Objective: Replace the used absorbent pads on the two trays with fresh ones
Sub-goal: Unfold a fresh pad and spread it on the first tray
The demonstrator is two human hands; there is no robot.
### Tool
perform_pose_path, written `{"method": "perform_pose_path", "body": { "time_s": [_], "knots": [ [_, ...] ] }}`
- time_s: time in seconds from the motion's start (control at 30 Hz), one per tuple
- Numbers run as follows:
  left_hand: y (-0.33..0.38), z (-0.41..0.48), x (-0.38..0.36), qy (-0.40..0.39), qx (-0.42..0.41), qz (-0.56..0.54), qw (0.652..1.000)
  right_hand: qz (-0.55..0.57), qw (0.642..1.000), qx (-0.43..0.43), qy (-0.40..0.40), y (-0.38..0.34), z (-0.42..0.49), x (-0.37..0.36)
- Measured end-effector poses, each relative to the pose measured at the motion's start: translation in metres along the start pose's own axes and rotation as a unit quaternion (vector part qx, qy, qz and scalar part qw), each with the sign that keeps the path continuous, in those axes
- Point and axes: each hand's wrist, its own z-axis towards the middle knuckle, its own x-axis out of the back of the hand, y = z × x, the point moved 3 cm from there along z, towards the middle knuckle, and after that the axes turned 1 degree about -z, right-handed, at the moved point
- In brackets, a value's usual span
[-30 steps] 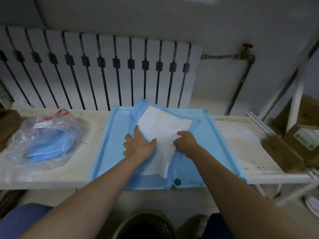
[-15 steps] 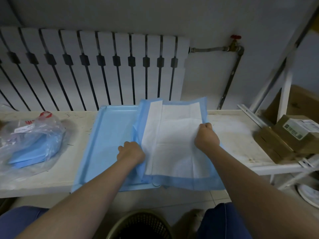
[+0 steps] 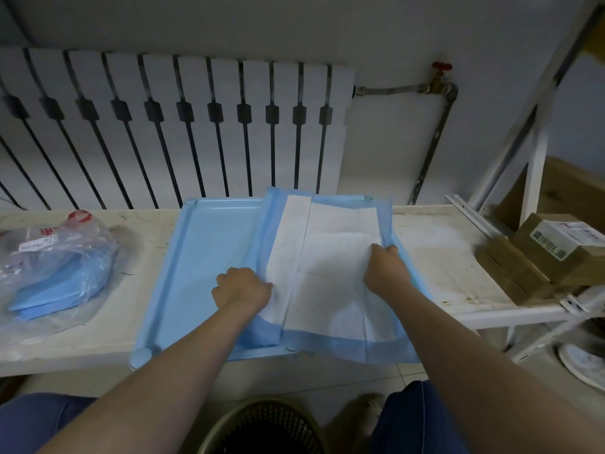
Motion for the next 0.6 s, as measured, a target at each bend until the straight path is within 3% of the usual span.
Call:
{"method": "perform_pose_path", "body": {
  "time_s": [0.2,0.33,0.47,0.6],
  "knots": [
    [-0.003,0.004,0.049,0.137,-0.043,-0.153,0.978,-0.097,0.995,-0.010,0.033,-0.019,-0.004,0.011],
    [-0.014,0.002,0.070,0.216,-0.073,-0.225,0.947,-0.062,0.989,0.126,-0.044,-0.059,-0.011,-0.004],
    [-0.033,-0.001,0.095,0.288,-0.124,-0.216,0.925,-0.059,0.971,0.202,-0.115,-0.103,-0.031,-0.022],
    [-0.072,0.005,0.115,0.313,-0.098,-0.167,0.930,-0.137,0.954,0.223,-0.146,-0.126,-0.045,-0.035]
  ]
}}
